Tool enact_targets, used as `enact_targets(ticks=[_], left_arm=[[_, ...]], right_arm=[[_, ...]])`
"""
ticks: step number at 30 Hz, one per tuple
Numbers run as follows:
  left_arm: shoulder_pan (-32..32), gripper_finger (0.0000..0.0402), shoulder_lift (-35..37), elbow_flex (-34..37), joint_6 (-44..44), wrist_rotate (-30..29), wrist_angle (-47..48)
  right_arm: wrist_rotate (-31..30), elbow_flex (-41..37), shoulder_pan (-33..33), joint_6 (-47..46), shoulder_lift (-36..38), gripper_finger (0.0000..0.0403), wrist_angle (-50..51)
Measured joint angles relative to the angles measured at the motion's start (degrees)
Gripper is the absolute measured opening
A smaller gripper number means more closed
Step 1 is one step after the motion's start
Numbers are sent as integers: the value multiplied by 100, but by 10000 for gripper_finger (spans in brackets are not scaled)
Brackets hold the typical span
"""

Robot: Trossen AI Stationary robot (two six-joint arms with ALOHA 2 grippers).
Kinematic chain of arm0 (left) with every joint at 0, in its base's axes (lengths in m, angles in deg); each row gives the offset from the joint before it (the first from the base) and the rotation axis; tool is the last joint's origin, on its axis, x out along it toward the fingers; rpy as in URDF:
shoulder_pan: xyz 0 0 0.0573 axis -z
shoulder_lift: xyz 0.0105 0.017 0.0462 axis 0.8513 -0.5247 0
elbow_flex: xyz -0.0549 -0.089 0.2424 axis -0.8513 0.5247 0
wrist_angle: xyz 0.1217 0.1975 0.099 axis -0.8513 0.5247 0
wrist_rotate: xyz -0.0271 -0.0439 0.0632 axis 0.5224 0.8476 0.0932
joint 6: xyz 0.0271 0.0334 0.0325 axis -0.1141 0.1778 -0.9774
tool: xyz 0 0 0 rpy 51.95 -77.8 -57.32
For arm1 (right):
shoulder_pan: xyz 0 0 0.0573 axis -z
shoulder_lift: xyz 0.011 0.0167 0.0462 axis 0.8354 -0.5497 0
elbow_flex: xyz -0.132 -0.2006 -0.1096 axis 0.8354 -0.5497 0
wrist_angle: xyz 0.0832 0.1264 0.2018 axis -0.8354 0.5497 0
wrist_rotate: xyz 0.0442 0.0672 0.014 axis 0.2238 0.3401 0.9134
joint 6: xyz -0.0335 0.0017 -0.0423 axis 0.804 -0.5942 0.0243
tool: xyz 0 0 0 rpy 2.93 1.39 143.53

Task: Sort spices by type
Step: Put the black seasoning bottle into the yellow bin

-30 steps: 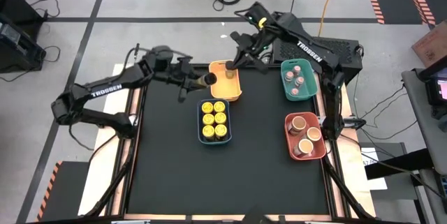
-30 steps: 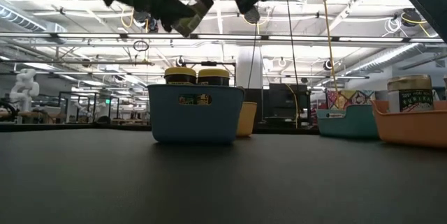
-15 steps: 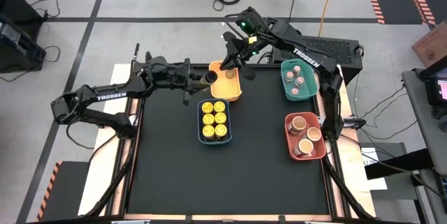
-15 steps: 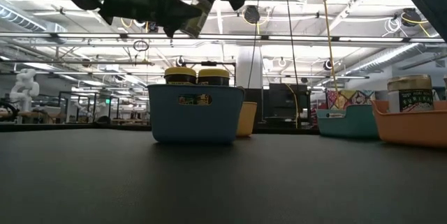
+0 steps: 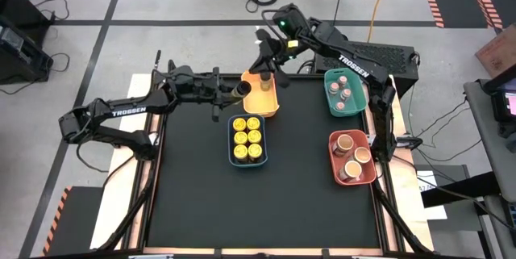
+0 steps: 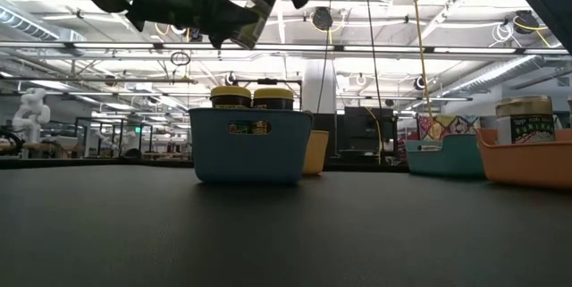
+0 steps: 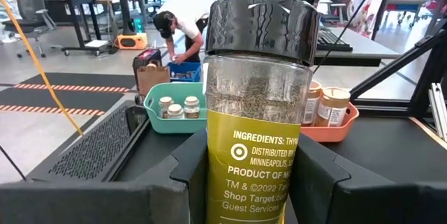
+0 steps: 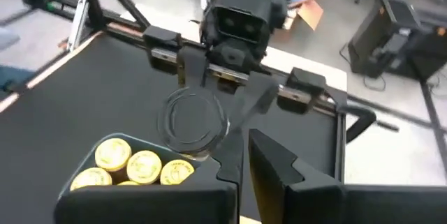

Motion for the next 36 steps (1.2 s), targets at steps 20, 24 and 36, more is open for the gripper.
enact_targets(ticks=[20, 24, 36], left_arm=[[-4, 147, -2, 0, -100, -81, -13], [-4, 147, -2, 0, -109, -81, -13], [25, 147, -4, 0, -105, -85, -11]], right_arm=[[-1144, 2, -500, 105, -4, 283, 684], [-1146, 2, -630, 237, -4, 323, 680], [-1933, -2, -1152, 545, -298, 350, 262]])
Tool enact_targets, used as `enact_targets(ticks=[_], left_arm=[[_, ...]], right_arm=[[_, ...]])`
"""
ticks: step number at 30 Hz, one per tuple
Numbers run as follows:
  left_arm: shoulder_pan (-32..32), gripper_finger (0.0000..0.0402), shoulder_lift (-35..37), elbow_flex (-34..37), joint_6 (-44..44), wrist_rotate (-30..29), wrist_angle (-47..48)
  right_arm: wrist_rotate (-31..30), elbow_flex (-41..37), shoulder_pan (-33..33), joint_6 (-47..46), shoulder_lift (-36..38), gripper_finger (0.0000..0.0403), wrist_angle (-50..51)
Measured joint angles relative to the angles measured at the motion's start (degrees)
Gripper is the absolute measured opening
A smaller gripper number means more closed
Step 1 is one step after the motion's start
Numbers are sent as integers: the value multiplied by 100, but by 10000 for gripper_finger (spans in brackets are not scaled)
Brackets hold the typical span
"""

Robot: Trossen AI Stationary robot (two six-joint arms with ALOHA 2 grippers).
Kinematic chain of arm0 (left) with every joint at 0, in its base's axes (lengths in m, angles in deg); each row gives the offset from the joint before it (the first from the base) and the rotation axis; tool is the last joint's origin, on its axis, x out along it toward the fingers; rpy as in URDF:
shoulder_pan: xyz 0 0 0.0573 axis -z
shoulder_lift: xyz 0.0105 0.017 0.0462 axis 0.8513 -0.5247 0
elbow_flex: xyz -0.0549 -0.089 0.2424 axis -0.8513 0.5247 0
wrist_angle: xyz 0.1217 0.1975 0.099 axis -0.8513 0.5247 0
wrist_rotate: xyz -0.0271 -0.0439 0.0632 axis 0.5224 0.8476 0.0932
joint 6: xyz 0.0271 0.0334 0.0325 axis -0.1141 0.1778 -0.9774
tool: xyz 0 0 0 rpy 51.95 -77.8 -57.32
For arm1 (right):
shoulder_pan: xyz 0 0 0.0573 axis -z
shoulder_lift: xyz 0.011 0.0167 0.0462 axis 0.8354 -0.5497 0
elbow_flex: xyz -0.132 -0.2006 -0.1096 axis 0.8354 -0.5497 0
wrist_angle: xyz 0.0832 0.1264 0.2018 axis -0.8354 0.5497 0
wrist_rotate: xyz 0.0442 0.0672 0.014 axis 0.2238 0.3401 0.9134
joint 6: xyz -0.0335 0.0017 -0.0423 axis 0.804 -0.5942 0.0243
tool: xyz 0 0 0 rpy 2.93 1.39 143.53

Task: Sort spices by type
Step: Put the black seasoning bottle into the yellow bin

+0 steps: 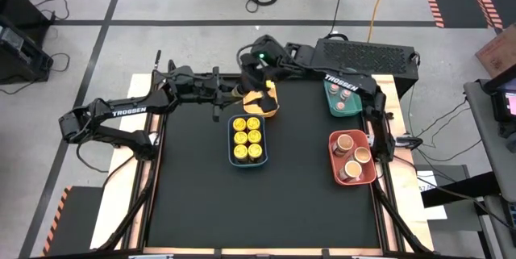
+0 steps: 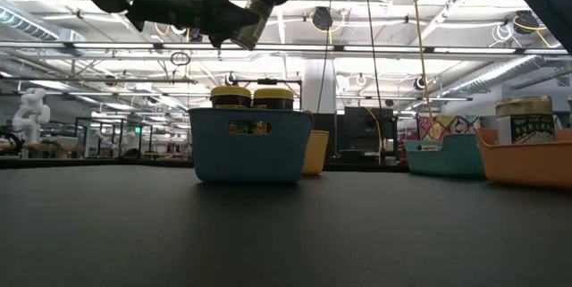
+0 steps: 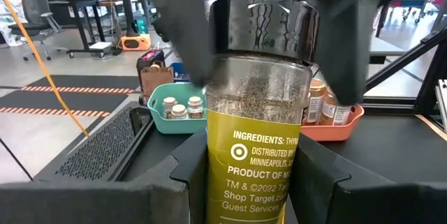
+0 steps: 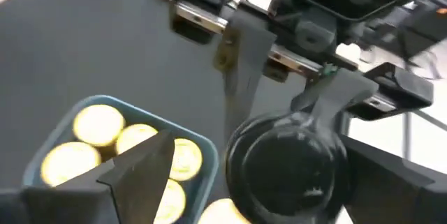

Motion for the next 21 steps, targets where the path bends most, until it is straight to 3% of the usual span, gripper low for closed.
enact_targets(ticks=[4, 21], left_arm=[[50, 147, -2, -1, -6, -3, -5], [50, 147, -2, -1, -11, -9, 0]], right_arm=[[-379, -2, -58, 32, -78, 346, -61], [-402, -2, -53, 161, -43, 264, -89]])
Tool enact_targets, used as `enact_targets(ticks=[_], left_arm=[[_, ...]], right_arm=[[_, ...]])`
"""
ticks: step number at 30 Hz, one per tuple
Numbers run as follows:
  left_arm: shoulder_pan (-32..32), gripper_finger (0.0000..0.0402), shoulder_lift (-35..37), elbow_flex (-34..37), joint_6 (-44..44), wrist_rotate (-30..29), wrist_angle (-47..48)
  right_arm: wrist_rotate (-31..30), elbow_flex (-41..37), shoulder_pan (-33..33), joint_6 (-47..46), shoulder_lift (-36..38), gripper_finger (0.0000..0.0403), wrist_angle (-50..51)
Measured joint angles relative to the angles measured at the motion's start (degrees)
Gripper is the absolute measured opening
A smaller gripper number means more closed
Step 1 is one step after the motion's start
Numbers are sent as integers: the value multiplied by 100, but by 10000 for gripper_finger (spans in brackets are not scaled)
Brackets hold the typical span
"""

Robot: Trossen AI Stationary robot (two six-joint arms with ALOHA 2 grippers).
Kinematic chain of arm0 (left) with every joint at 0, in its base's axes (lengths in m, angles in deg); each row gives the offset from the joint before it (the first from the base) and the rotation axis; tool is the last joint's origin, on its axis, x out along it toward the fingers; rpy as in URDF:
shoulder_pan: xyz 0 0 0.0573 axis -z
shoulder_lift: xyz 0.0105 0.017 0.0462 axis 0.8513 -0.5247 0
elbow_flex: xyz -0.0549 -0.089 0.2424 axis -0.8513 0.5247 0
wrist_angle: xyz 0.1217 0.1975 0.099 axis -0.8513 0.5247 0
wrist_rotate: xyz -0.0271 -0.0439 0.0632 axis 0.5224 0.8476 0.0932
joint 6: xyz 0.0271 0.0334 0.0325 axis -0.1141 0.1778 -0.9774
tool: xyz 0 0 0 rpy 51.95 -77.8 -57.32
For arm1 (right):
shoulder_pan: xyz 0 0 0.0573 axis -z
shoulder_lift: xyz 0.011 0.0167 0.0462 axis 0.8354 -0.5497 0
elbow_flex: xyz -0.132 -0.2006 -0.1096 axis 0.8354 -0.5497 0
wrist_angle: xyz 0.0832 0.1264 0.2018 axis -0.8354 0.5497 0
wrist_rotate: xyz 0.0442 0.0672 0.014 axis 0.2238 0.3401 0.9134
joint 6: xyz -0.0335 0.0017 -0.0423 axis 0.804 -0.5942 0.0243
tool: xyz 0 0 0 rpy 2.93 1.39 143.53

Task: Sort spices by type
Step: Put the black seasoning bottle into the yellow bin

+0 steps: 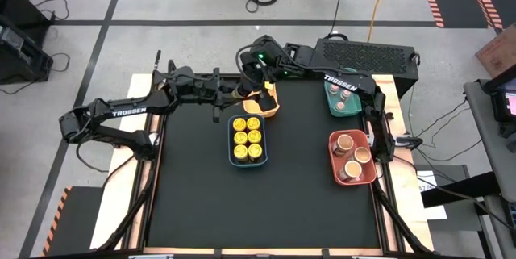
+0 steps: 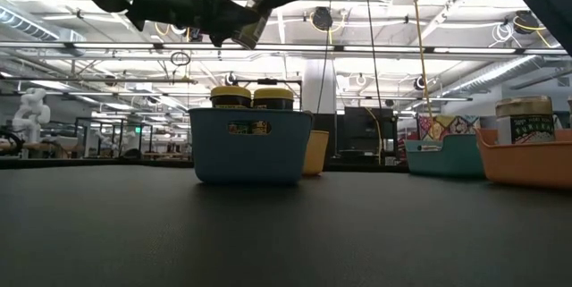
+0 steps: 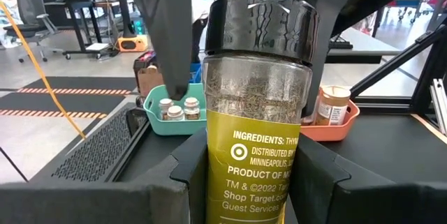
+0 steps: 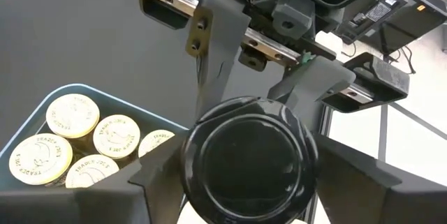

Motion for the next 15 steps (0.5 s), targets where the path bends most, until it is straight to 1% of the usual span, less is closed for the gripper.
enact_targets(ticks=[11, 15], left_arm=[[2, 147, 2, -2, -17, -10, 4], [2, 163, 2, -2, -9, -28, 6]], right_arm=[[4, 0, -2, -2, 10, 194, 26], [3, 0, -2, -6, 13, 190, 39]])
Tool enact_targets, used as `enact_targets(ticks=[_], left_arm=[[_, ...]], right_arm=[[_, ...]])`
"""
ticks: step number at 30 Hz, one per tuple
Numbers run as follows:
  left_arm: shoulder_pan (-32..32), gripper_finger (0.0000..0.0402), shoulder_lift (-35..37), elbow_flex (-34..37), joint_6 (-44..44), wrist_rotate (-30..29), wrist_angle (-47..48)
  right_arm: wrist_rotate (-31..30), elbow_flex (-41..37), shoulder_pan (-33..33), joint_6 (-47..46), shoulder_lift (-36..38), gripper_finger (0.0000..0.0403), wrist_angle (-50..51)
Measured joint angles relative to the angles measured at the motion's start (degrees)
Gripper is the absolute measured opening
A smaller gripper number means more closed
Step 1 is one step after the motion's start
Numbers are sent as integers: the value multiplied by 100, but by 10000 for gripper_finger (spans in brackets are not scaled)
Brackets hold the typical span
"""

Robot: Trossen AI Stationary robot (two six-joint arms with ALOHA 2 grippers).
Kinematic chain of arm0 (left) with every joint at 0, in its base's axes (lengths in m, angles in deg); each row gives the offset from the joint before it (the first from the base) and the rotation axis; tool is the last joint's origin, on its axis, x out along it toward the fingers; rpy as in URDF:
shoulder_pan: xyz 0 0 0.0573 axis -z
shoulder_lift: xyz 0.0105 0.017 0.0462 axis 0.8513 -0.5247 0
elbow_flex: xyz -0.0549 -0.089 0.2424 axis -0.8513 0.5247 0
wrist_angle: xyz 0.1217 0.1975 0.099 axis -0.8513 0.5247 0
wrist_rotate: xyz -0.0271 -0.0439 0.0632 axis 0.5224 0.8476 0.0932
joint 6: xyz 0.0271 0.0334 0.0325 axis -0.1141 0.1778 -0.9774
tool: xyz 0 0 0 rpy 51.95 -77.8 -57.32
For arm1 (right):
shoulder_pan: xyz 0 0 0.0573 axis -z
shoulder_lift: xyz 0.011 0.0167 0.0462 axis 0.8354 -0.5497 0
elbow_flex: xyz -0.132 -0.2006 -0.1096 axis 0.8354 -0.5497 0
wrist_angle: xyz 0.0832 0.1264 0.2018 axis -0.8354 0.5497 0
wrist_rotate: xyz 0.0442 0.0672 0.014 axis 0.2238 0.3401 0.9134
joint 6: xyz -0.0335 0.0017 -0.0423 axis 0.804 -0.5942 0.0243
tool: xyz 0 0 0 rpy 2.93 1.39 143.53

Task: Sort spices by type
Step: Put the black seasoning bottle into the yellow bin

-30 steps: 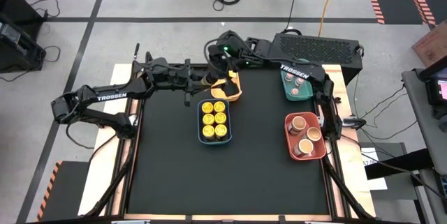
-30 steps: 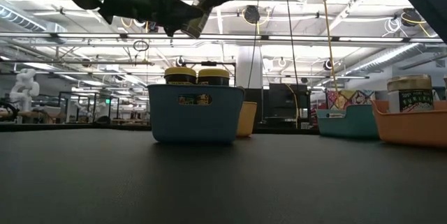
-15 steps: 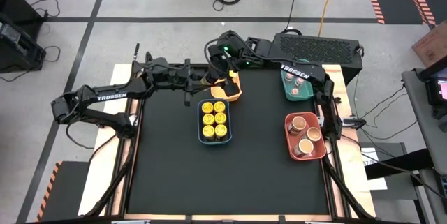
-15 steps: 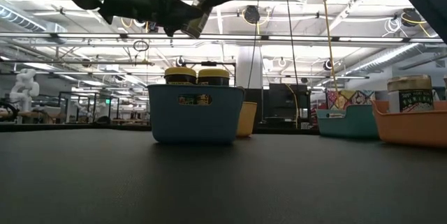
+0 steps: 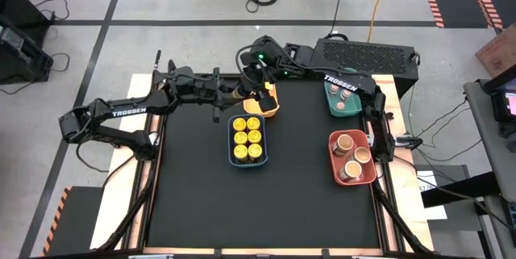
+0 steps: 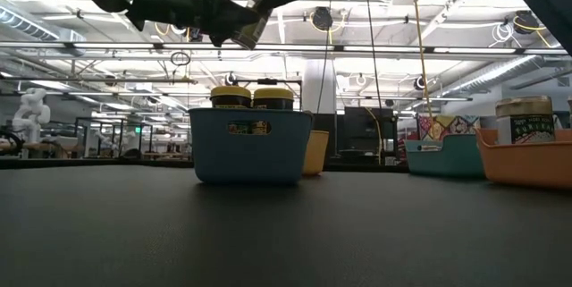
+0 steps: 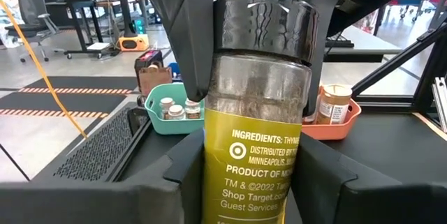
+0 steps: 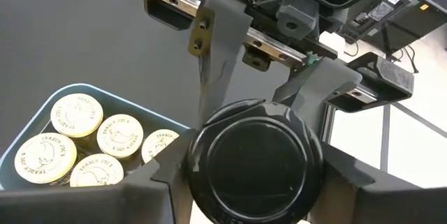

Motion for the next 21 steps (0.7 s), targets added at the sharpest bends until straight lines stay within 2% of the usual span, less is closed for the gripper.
enact_targets(ticks=[8, 12, 16, 21], left_arm=[[-2, 265, 4, -2, 64, -270, 196], [-87, 309, 167, -36, -228, -778, 758], [-207, 323, 530, -68, -509, -1468, 1517], [-332, 324, 982, -26, -638, -1656, 2516]], right_arm=[[-5, 1, 108, 9, 4, 200, 261], [18, 2, 350, -3, 7, 200, 512], [226, 2, 661, -249, 7, 199, 641], [236, 3, 912, -475, -18, 199, 812]])
